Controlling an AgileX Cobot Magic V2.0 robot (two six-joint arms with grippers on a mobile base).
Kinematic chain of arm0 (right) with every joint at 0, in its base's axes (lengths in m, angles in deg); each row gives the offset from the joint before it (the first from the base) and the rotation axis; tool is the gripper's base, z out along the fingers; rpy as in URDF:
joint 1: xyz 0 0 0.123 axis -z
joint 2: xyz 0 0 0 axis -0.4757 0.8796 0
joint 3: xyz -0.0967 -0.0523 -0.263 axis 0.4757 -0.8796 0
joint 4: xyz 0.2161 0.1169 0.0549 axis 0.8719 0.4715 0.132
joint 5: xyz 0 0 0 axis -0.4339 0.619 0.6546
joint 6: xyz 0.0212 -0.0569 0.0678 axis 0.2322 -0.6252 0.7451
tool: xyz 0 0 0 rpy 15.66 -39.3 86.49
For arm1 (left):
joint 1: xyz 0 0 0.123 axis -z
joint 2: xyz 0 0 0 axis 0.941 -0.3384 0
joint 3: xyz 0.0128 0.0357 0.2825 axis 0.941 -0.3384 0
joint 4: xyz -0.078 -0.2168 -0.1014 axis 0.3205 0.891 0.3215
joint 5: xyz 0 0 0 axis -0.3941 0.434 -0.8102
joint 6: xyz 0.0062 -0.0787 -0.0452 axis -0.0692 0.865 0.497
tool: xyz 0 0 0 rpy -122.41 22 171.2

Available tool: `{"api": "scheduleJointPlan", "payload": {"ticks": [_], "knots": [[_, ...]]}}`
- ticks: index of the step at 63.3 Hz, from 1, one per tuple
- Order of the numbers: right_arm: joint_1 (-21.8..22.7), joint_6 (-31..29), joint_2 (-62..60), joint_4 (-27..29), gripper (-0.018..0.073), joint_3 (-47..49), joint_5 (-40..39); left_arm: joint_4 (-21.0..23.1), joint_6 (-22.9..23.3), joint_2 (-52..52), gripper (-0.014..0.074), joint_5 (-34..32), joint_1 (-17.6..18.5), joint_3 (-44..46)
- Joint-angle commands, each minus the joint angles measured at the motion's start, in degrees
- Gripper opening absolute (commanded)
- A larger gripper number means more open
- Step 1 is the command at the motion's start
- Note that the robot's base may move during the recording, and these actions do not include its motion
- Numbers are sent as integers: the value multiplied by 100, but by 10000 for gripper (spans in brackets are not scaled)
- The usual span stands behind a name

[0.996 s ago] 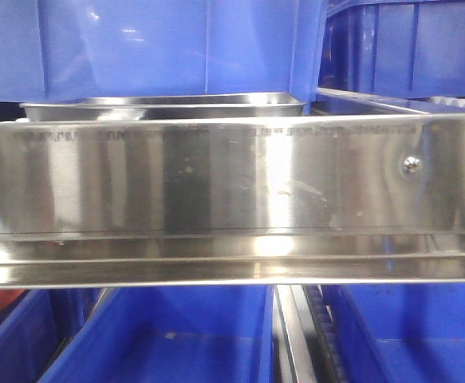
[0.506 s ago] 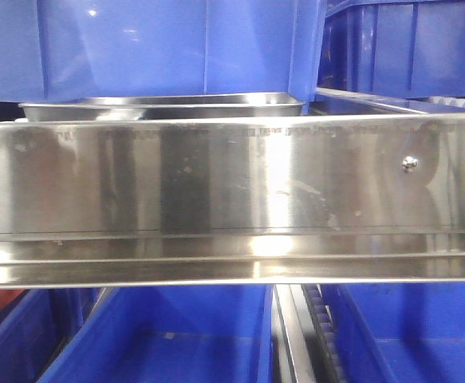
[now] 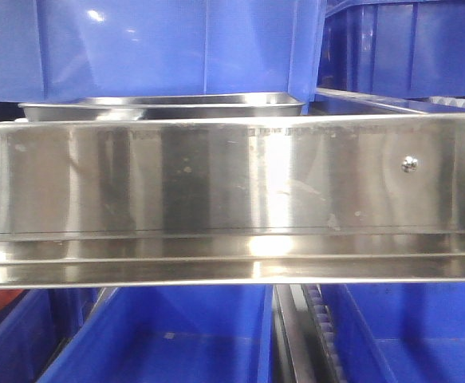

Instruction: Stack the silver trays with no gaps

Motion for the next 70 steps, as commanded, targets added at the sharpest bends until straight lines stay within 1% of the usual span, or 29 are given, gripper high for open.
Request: {"api": "scheduleJointPlan", "payload": {"ticks": [1,4,8,16,22,26,32,38,41,43,47,54,61,66,70], "knots": [[-33,-57,407,34,-67,89,-146,342,-1,-319,-10,-158,46,151],[-87,-69,630,34,-67,113,-262,441,-1,-480,-10,-158,46,247],[-178,-235,860,34,-67,215,-346,440,-1,-664,-10,-180,46,390],[-549,-261,1402,34,-67,626,-294,511,-1,-1014,-10,30,46,738],[-866,101,1805,21,-67,953,-257,511,-1,-1273,-10,315,46,937],[-1107,353,2087,-124,-67,1124,-270,511,-1,-1510,-10,455,46,993],[-1587,1022,2528,-752,-67,1364,-269,485,-1,-1870,-10,617,46,1006],[-2105,1981,2948,-1767,-67,1528,-177,485,-1,-2193,-10,695,46,1006],[-2305,2333,3112,-2125,-67,1596,-84,499,-1,-2334,-10,695,46,1006],[-2448,2513,3250,-2316,-67,1651,-26,540,-1,-2441,-10,695,46,1006],[-2658,2606,3493,-2430,-67,1766,-36,616,-1,-2656,-10,695,46,1006],[-2783,2799,3883,-2419,-67,1962,-189,556,-1,-3047,-10,695,182,1006],[-2783,2850,4210,-2419,-67,2116,-188,491,-1,-3357,-6,684,304,1079],[-2783,2850,4405,-2419,-67,2181,-100,494,-15,-3540,29,749,377,1231],[-2783,2850,4581,-2419,-67,2239,-17,494,-226,-3665,83,814,477,1437]]}}
